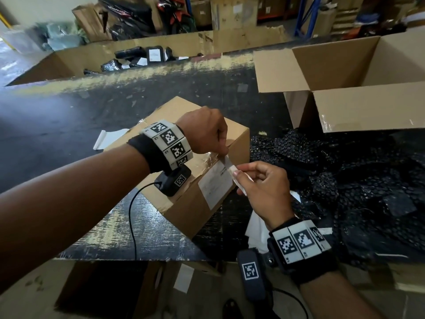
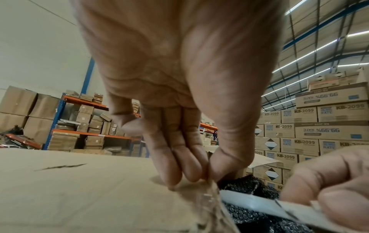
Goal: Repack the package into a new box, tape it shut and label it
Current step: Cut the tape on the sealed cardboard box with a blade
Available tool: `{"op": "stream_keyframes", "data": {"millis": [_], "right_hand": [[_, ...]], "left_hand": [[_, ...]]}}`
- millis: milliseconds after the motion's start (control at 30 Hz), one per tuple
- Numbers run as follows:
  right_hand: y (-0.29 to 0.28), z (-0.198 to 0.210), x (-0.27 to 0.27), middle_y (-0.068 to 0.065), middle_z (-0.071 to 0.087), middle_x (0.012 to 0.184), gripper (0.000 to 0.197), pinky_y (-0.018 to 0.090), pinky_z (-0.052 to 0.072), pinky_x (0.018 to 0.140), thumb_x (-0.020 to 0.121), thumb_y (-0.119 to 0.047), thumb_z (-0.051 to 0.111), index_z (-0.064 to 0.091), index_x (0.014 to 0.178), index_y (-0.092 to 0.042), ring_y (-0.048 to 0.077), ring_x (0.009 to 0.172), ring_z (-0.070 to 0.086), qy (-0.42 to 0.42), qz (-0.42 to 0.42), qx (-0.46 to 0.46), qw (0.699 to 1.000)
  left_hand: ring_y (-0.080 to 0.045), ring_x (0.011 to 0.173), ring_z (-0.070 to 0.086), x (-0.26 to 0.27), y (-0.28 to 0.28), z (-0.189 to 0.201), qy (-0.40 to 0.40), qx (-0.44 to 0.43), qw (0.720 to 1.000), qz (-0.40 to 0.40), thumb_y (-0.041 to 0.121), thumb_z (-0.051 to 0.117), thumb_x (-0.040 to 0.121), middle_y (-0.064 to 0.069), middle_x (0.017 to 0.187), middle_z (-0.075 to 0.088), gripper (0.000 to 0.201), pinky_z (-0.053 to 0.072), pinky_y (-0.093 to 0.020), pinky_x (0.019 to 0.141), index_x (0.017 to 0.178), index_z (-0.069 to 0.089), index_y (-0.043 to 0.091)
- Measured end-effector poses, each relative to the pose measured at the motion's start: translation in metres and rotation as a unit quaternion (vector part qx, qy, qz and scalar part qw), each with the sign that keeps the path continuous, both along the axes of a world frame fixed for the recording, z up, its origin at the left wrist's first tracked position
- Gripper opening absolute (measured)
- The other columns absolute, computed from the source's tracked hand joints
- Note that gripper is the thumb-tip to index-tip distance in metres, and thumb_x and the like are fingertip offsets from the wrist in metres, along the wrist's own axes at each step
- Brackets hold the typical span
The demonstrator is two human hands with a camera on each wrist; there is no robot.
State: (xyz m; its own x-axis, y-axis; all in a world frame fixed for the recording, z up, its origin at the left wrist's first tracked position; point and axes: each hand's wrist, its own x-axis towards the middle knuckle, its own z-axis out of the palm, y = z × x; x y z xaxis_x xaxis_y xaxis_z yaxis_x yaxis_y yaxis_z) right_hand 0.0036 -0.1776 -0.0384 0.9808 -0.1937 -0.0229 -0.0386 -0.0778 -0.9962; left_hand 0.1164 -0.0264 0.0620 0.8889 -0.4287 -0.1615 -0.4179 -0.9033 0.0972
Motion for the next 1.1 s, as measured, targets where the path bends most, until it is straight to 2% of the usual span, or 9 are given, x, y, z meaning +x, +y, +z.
{"op": "stream_keyframes", "data": {"millis": [233,333,467,533,600,800,900,1033,1100], "right_hand": [[0.002,0.012,0.014,-0.002,0.075,0.069,0.011,0.020,0.050,0.049,0.082,-0.026,0.083,0.079,0.086,-0.017,0.009,0.047,0.066,-0.005,0.014,-0.059,0.998],[0.007,0.013,0.020,-0.001,0.073,0.065,0.010,0.027,0.054,0.050,0.081,-0.026,0.084,0.078,0.081,-0.018,0.012,0.048,0.067,0.001,0.021,-0.068,0.997],[0.011,0.010,0.021,0.000,0.075,0.069,0.010,0.038,0.063,0.060,0.079,-0.026,0.085,0.079,0.082,-0.018,0.019,0.054,0.071,0.013,0.034,-0.055,0.998],[0.012,0.009,0.016,0.004,0.076,0.075,0.012,0.035,0.061,0.055,0.080,-0.026,0.085,0.079,0.083,-0.016,0.020,0.058,0.072,0.022,0.044,-0.037,0.998],[0.012,0.008,0.009,0.006,0.075,0.075,0.013,0.026,0.055,0.051,0.081,-0.025,0.084,0.079,0.085,-0.015,0.016,0.054,0.069,0.027,0.049,-0.022,0.998],[0.013,0.006,-0.001,0.006,0.076,0.076,0.010,0.023,0.052,0.050,0.082,-0.020,0.083,0.078,0.086,-0.012,0.013,0.056,0.068,0.023,0.048,0.013,0.999],[0.009,0.010,-0.003,0.003,0.076,0.074,0.009,0.026,0.054,0.052,0.082,-0.021,0.083,0.078,0.086,-0.015,0.012,0.057,0.068,0.018,0.047,0.004,0.999],[-0.007,0.011,-0.011,0.001,0.074,0.072,0.006,0.041,0.062,0.057,0.082,-0.015,0.080,0.076,0.085,-0.017,0.014,0.055,0.068,0.007,0.021,0.004,1.000],[-0.014,0.009,-0.017,-0.001,0.074,0.076,0.007,0.044,0.062,0.062,0.082,-0.015,0.079,0.073,0.083,-0.020,0.016,0.062,0.071,-0.019,0.009,-0.026,0.999]], "left_hand": [[-0.009,0.070,0.063,-0.002,-0.001,0.000,-0.002,-0.009,1.000,0.009,0.038,0.082,0.078,0.014,0.068,0.066,0.016,0.041,-0.024,0.056,0.075,0.075,0.024],[-0.011,0.070,0.064,-0.003,0.001,0.000,-0.004,-0.013,1.000,0.009,0.037,0.081,0.078,0.013,0.069,0.067,0.015,0.042,-0.024,0.058,0.075,0.074,0.024],[-0.012,0.069,0.064,-0.005,0.002,0.000,-0.015,-0.019,1.000,0.009,0.035,0.081,0.076,0.012,0.067,0.067,0.014,0.044,-0.025,0.058,0.072,0.073,0.024],[-0.013,0.068,0.064,-0.005,0.002,0.000,-0.021,-0.019,1.000,0.009,0.035,0.080,0.075,0.012,0.066,0.066,0.013,0.044,-0.026,0.058,0.070,0.072,0.025],[-0.012,0.068,0.063,-0.005,0.003,0.000,-0.023,-0.020,1.000,0.008,0.034,0.079,0.075,0.013,0.066,0.066,0.013,0.044,-0.027,0.057,0.069,0.071,0.026],[-0.012,0.073,0.065,-0.006,0.003,-0.002,-0.023,-0.027,0.999,0.009,0.034,0.077,0.077,0.014,0.069,0.067,0.010,0.049,-0.029,0.060,0.075,0.074,0.026],[-0.012,0.077,0.067,-0.014,0.007,0.001,-0.032,-0.028,0.999,-0.004,0.034,0.072,0.082,0.013,0.075,0.069,0.008,0.053,-0.031,0.063,0.080,0.073,0.026],[-0.001,0.073,0.065,-0.040,0.031,0.000,0.005,-0.043,0.999,-0.003,0.055,0.075,0.081,0.017,0.077,0.069,0.027,0.053,-0.026,0.064,0.085,0.069,0.029],[0.004,0.070,0.064,-0.056,0.046,-0.005,0.006,-0.056,0.998,0.006,0.057,0.077,0.078,0.019,0.074,0.068,0.030,0.054,-0.024,0.064,0.084,0.067,0.030]]}}
